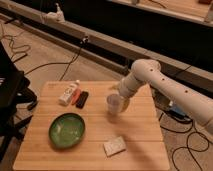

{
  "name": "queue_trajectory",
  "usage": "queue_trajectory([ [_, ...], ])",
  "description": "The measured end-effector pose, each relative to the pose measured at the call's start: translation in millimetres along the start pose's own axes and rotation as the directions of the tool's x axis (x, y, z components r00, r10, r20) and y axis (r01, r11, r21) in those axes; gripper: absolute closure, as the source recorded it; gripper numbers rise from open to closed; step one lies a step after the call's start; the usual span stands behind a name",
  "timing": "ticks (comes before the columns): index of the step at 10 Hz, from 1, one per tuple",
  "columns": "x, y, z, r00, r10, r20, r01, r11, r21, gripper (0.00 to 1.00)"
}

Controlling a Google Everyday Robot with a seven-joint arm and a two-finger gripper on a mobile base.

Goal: Push the ceramic bowl across the table

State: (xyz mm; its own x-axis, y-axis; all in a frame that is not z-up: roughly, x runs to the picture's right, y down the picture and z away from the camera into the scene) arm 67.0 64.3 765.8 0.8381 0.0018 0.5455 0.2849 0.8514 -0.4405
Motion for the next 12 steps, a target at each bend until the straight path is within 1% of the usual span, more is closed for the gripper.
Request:
queue_trajectory([
  [3, -0.2, 0.0, 0.0, 1.000, 0.000, 0.001, 0.000, 1.000, 0.000, 0.20],
  [4, 0.1, 0.0, 0.0, 1.000, 0.000, 0.000, 0.000, 1.000, 0.000, 0.22],
  [5, 0.0, 0.0, 0.0, 1.000, 0.000, 0.000, 0.000, 1.000, 0.000, 0.29],
  [6, -0.1, 0.0, 0.0, 1.000, 0.000, 0.000, 0.000, 1.000, 0.000, 0.38],
  [9, 0.0, 0.0, 0.0, 1.000, 0.000, 0.000, 0.000, 1.000, 0.000, 0.69],
  [10, -0.1, 0.0, 0.0, 1.000, 0.000, 0.000, 0.000, 1.000, 0.000, 0.81],
  [12, -0.1, 0.0, 0.0, 1.000, 0.000, 0.001, 0.000, 1.000, 0.000, 0.97],
])
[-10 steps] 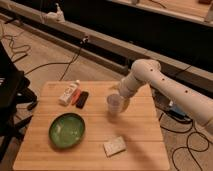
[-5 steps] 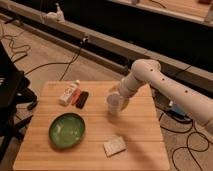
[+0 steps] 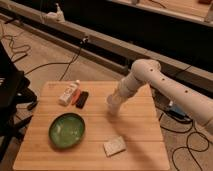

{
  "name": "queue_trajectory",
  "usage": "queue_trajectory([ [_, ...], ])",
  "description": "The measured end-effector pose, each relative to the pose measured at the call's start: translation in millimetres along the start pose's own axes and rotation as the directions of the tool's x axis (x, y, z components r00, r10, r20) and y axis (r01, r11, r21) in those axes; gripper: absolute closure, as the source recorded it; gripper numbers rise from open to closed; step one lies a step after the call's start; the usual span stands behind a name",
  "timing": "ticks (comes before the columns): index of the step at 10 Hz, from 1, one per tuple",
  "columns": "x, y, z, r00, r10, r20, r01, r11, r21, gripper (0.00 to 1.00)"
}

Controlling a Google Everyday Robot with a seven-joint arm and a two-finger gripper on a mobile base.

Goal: Push the ceramic bowl across the table

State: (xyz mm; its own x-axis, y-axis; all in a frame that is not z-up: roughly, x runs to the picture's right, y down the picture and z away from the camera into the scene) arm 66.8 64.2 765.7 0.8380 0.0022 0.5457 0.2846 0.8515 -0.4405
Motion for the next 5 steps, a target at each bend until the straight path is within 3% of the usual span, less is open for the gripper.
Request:
queue_trajectory([
  [5, -9, 8, 11, 0.999, -0.018, 0.028, 0.018, 1.000, -0.008, 1.00],
])
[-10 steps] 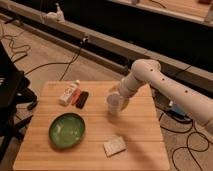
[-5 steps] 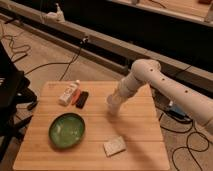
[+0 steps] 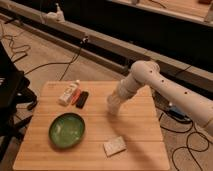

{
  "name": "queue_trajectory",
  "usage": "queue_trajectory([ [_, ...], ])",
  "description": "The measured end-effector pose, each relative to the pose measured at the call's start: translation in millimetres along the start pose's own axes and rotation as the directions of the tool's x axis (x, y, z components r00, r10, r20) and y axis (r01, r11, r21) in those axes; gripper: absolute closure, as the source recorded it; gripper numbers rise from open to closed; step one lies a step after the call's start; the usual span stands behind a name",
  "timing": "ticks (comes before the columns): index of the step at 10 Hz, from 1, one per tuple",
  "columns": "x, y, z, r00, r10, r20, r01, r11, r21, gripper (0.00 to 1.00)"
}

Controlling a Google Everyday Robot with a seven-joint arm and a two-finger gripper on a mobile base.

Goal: Push the ceramic bowl across the table

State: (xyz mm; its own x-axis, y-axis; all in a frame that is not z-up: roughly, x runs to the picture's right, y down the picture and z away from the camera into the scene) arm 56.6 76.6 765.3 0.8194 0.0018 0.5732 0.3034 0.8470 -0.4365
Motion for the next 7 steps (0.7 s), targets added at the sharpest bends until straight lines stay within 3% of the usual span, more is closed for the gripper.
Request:
queue_trajectory([
  [4, -29, 21, 26, 0.997, -0.042, 0.069, 0.046, 0.998, -0.047, 1.00],
  [7, -55, 47, 60, 0.989, -0.110, 0.104, 0.123, 0.983, -0.138, 1.00],
])
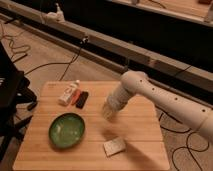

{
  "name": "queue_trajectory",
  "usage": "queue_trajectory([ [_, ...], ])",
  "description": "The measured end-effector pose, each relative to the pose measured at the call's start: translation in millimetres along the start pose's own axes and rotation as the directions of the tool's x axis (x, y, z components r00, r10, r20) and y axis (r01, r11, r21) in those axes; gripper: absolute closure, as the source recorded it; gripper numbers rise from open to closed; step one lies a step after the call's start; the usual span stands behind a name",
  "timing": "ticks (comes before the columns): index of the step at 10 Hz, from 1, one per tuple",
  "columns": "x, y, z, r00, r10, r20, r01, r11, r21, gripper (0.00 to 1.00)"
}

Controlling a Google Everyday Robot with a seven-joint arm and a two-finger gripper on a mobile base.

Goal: Push the ceramic bowl across the table

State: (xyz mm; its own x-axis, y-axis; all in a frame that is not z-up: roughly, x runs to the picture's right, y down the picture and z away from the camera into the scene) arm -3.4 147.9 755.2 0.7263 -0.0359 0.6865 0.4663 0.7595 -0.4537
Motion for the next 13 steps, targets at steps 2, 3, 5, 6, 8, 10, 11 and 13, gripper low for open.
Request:
queue_trajectory([
  [2, -22, 15, 37, 0.996, -0.087, 0.020, 0.089, 0.989, -0.115, 1.00],
  [3, -30, 21, 48, 0.993, -0.117, 0.028, 0.120, 0.981, -0.151, 1.00],
  [5, -28, 23, 46, 0.993, -0.114, 0.026, 0.117, 0.981, -0.154, 1.00],
  [6, -29, 22, 47, 0.993, -0.116, 0.027, 0.119, 0.981, -0.155, 1.00],
  [8, -28, 22, 48, 0.993, -0.116, 0.025, 0.118, 0.981, -0.152, 1.00],
  [10, -26, 23, 60, 0.992, -0.119, 0.037, 0.124, 0.981, -0.152, 1.00],
  [11, -27, 24, 73, 0.991, -0.121, 0.058, 0.129, 0.980, -0.153, 1.00],
  [13, -27, 26, 94, 0.989, -0.123, 0.083, 0.135, 0.978, -0.158, 1.00],
])
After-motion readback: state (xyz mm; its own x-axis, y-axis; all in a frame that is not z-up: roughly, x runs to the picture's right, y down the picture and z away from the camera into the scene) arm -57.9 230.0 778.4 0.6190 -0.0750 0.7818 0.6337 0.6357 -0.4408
